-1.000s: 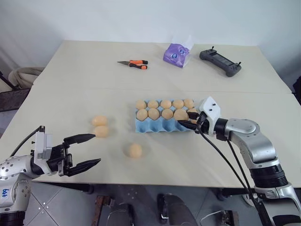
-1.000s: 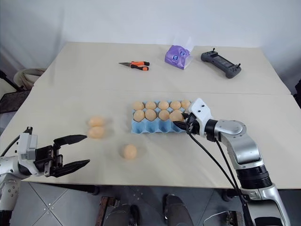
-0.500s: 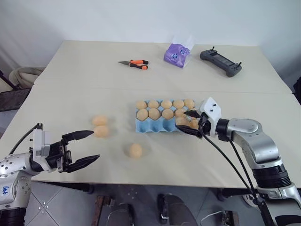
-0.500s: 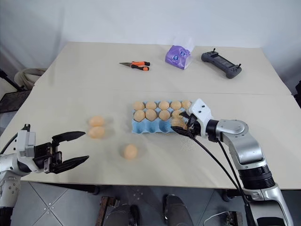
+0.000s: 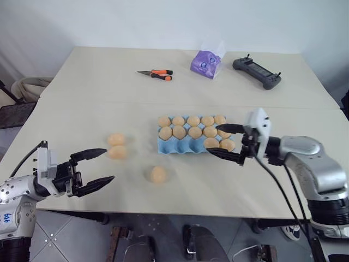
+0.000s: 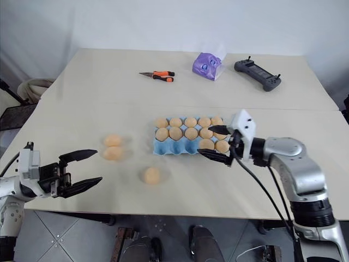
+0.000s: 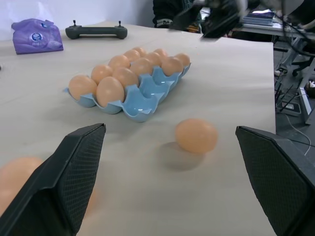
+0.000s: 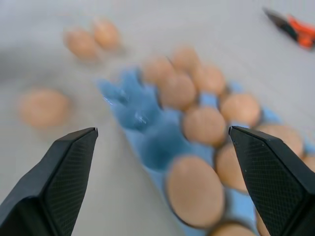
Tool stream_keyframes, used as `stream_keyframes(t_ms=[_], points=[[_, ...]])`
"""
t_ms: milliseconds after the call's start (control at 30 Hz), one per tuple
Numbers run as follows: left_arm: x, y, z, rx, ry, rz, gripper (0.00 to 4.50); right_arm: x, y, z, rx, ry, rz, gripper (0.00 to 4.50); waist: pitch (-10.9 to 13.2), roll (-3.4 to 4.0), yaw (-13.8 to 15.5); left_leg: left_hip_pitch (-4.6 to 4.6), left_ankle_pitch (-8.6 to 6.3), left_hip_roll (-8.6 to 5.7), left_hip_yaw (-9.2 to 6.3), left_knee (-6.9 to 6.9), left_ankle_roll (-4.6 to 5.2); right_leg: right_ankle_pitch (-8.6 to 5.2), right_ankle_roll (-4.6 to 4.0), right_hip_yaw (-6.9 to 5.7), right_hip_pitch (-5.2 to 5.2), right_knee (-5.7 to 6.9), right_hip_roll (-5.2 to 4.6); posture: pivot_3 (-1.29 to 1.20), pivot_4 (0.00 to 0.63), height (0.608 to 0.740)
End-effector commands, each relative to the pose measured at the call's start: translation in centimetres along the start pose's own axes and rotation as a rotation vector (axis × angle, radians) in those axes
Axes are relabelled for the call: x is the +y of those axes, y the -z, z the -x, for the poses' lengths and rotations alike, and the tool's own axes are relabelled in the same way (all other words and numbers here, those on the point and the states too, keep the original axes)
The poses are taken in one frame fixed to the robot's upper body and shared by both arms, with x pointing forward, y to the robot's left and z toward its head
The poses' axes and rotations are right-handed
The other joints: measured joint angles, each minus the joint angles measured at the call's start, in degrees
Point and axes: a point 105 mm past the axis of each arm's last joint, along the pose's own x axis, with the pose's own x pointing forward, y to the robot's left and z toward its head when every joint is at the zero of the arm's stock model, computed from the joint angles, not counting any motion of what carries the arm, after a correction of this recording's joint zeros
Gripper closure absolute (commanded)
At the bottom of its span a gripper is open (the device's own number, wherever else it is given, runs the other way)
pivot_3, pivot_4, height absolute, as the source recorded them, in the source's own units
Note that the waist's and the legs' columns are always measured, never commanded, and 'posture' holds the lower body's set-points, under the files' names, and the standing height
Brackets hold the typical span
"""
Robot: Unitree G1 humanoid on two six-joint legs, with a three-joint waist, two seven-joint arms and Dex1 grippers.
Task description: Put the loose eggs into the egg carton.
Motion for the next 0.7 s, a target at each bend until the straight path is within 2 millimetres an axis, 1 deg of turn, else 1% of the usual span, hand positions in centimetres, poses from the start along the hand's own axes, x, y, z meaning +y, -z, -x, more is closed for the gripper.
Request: stream_keyframes(t_ms=[33, 100, 200, 233, 367, 433, 567, 633, 700], points=[[0.3, -0.2, 0.6, -0.005, -0.015, -0.029, 0.0, 1.9, -1.1, 2.4, -0.064, -0.107, -0.012, 0.03, 0.0, -0.01, 0.04, -0.01, 0.0, 0.0, 0.0, 0.01, 0.0, 0.0, 0.0, 0.0, 0.0, 0.0, 0.0, 0.0, 0.15, 0.74], [0.6, -0.1, 0.8, -0.003, -0.026, -0.028, 0.0, 2.5, -0.1, 3.9, -0.045, -0.131, -0.051, 0.03, 0.0, -0.01, 0.16, 0.0, -0.01, -0.01, 0.0, 0.02, 0.01, 0.0, 0.01, 0.0, 0.02, -0.01, 0.0, 0.0, 0.15, 0.74], [0.9, 0.1, 1.2, 0.005, -0.039, -0.028, 0.0, 2.7, 2.2, 5.9, 0.044, -0.126, -0.089, 0.03, 0.01, -0.01, 0.37, 0.01, -0.01, -0.01, -0.01, 0.02, 0.02, 0.0, 0.01, 0.0, 0.02, -0.02, 0.0, 0.0, 0.15, 0.74], [1.0, 0.1, 1.3, 0.007, -0.042, -0.028, 0.0, 2.8, 2.7, 6.4, 0.065, -0.126, -0.092, 0.03, 0.01, -0.03, 0.27, 0.01, -0.01, -0.01, 0.01, 0.05, 0.03, 0.0, 0.01, 0.02, 0.02, -0.01, 0.0, 0.0, 0.15, 0.74], [1.2, 0.2, 1.9, 0.016, -0.056, -0.028, 0.0, 2.6, 3.9, 8.2, 0.107, -0.102, -0.091, 0.03, 0.01, -0.03, 0.12, 0.06, 0.03, -0.02, 0.02, 0.07, 0.07, 0.02, 0.04, 0.04, 0.04, 0.05, 0.01, 0.0, 0.15, 0.74], [1.3, 0.2, 2.1, 0.019, -0.058, -0.028, 0.0, 2.6, 4.0, 8.6, 0.108, -0.099, -0.087, 0.03, 0.02, -0.04, 0.09, 0.06, 0.03, -0.02, 0.02, 0.08, 0.07, 0.02, 0.04, 0.03, 0.04, 0.06, 0.02, 0.0, 0.15, 0.74], [1.5, 0.1, 2.4, 0.021, -0.067, -0.029, 0.0, 2.2, 5.0, 10.0, 0.15, -0.07, -0.085, 0.03, 0.02, -0.03, 0.16, 0.06, 0.02, -0.02, 0.01, 0.06, 0.05, 0.02, 0.04, 0.03, 0.04, 0.04, 0.02, 0.0, 0.15, 0.74], [1.6, 0.0, 2.4, 0.021, -0.065, -0.032, 0.0, 2.2, 5.1, 10.2, 0.158, -0.069, -0.084, 0.03, 0.02, -0.04, 0.17, 0.05, 0.02, -0.02, 0.02, 0.07, 0.05, 0.02, 0.04, 0.03, 0.04, 0.03, 0.01, 0.0, 0.15, 0.74], [1.7, -0.1, 2.5, 0.017, -0.062, -0.037, 0.0, 2.1, 5.0, 10.0, 0.151, -0.071, -0.077, 0.03, 0.02, -0.04, 0.17, 0.05, 0.02, -0.02, 0.02, 0.07, 0.05, 0.02, 0.04, 0.03, 0.04, 0.03, 0.01, 0.0, 0.15, 0.74]])
